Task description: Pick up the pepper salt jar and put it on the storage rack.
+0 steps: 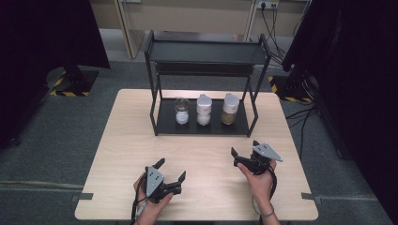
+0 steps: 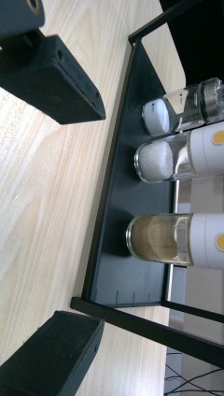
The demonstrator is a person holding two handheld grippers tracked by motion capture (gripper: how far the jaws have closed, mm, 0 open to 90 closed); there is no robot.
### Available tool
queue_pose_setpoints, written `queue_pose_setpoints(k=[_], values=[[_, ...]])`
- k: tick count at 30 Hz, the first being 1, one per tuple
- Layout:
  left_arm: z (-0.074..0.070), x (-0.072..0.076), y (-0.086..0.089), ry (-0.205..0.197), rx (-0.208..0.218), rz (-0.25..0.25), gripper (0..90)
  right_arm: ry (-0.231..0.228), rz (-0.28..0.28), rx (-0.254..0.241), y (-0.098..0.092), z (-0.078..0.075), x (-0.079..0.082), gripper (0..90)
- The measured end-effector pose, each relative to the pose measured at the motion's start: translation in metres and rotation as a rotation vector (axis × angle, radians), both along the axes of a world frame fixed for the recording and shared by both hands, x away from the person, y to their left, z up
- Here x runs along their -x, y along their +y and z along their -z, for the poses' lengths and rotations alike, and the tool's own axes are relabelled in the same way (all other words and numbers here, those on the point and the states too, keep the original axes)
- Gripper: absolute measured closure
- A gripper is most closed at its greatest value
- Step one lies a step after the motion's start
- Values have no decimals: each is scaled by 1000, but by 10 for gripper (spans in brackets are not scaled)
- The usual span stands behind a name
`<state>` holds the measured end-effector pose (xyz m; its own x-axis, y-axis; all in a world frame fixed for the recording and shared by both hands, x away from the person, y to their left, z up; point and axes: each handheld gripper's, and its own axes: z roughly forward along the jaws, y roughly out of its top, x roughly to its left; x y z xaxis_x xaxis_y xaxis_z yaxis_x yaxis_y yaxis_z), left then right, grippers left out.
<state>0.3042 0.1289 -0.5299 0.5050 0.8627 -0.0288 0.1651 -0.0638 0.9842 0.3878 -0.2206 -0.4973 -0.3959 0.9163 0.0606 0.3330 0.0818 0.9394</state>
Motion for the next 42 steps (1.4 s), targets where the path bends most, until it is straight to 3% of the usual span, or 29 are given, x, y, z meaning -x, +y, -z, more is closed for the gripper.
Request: queue_pose_setpoints(k=[42], values=[[0, 0, 0, -1, -5, -2, 75, -25, 22, 6, -24, -2, 27, 29]])
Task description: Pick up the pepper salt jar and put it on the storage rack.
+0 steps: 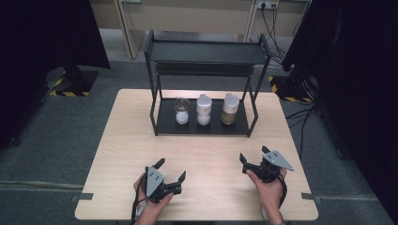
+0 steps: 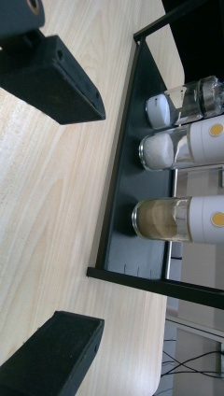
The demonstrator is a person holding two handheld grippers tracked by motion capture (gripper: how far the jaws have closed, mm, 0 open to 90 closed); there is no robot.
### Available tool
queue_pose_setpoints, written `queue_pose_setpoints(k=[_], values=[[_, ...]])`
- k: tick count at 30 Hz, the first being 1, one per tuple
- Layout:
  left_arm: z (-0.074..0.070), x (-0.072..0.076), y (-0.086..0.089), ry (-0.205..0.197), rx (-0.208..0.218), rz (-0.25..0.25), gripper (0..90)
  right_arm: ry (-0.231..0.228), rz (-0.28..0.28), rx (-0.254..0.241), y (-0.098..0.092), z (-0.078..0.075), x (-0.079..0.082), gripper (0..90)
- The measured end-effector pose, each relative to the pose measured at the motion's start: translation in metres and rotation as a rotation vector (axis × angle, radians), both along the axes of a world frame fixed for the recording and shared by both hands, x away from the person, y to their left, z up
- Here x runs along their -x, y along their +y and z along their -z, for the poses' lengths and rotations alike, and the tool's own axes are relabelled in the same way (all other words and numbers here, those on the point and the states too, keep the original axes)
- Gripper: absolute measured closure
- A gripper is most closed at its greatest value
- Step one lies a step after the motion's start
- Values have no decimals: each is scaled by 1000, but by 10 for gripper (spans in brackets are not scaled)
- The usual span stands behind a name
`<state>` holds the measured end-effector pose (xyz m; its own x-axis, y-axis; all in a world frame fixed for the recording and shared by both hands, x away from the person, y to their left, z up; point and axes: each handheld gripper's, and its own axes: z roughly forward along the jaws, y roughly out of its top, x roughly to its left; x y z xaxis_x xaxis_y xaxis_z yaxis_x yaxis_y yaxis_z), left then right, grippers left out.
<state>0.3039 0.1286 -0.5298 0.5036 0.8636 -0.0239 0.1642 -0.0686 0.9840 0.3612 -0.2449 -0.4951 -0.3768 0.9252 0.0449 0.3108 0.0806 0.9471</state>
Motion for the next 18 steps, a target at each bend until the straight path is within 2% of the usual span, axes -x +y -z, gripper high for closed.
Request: queue_pose_setpoints(k=[18], values=[[0, 0, 0, 2, 2, 0, 75, -6, -3, 2, -4, 4, 12, 27]])
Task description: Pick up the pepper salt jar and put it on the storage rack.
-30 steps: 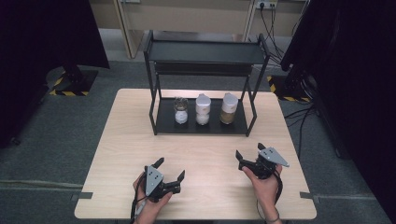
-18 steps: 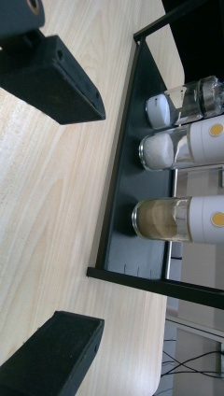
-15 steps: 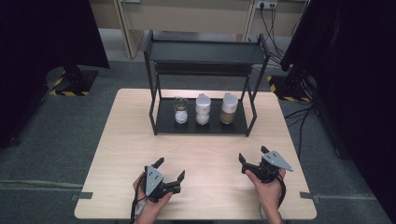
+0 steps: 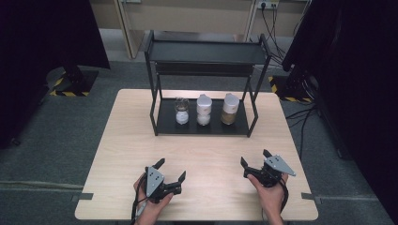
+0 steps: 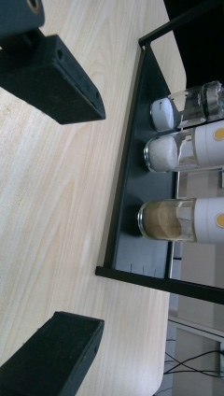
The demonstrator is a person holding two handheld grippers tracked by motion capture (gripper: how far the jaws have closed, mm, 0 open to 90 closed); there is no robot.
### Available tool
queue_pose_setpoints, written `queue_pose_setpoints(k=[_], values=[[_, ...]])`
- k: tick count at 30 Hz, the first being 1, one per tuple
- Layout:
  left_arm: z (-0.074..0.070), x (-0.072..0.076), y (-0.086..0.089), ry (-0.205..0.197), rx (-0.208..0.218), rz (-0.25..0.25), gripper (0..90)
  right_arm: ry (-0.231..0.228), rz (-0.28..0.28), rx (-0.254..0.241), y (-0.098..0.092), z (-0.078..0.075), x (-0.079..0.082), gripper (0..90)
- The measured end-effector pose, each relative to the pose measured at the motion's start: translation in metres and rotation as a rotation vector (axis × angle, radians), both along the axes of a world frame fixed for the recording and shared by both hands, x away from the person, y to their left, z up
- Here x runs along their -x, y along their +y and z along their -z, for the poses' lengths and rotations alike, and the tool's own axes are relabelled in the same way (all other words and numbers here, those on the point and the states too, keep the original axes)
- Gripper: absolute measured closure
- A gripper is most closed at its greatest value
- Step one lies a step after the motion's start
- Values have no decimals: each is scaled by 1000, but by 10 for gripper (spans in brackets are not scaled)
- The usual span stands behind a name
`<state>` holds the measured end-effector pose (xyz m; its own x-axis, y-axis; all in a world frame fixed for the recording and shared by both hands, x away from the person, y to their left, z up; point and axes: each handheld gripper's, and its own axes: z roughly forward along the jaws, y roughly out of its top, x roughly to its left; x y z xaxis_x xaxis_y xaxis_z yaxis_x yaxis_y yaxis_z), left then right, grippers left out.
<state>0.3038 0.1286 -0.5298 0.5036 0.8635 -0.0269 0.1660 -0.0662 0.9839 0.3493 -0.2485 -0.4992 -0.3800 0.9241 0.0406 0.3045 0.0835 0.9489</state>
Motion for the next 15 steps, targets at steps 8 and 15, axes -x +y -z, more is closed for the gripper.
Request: queue_pose_setpoints(k=[8, 15], values=[[0, 0, 0, 0, -2, 0, 75, -7, 3, -3, -3, 0, 5, 27], [0, 0, 0, 0, -1, 0, 75, -6, 6, -2, -6, 2, 9, 27]])
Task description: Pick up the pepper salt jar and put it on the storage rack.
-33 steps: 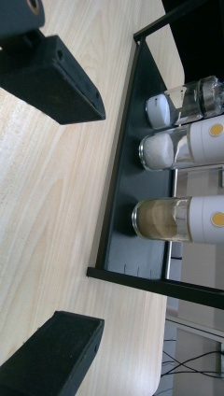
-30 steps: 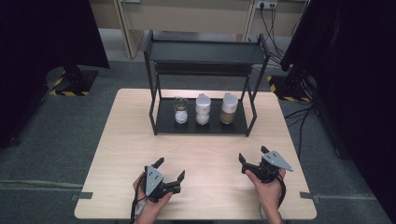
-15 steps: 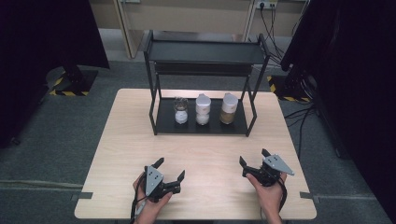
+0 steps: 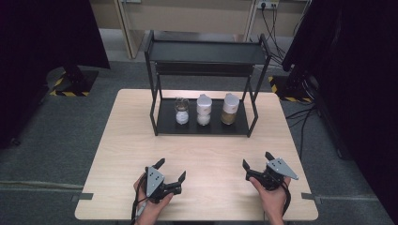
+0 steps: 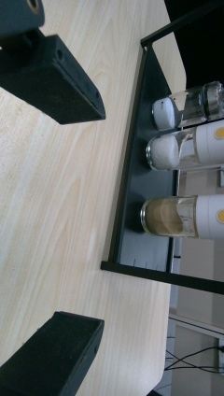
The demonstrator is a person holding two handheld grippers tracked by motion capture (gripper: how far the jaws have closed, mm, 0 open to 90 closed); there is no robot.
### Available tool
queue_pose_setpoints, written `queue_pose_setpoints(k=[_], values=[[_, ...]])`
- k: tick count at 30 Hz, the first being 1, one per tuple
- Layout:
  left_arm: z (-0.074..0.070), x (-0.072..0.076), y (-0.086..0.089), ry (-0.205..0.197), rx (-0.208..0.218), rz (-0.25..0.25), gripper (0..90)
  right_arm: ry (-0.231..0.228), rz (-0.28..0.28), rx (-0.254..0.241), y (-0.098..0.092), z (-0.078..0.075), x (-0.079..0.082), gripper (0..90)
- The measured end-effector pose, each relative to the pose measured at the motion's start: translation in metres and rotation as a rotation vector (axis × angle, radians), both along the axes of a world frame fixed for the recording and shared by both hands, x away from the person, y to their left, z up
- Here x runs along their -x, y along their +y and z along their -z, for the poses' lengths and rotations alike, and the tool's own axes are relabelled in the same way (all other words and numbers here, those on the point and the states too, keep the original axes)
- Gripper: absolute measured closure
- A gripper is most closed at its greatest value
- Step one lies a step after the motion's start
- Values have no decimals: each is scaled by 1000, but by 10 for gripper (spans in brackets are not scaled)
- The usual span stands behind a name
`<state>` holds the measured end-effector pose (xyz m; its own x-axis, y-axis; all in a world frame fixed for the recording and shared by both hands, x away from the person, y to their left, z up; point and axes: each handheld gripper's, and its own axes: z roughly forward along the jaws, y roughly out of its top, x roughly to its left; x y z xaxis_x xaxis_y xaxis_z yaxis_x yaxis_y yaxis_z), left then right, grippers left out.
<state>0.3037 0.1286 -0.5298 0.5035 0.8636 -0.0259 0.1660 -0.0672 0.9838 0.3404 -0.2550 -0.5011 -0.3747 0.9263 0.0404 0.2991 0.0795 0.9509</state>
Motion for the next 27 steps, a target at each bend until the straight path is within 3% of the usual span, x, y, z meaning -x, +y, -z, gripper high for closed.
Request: queue_pose_setpoints(k=[27], values=[[0, 0, 0, 0, 1, -3, 75, -7, 23, -1, -15, 4, 15, 27]])
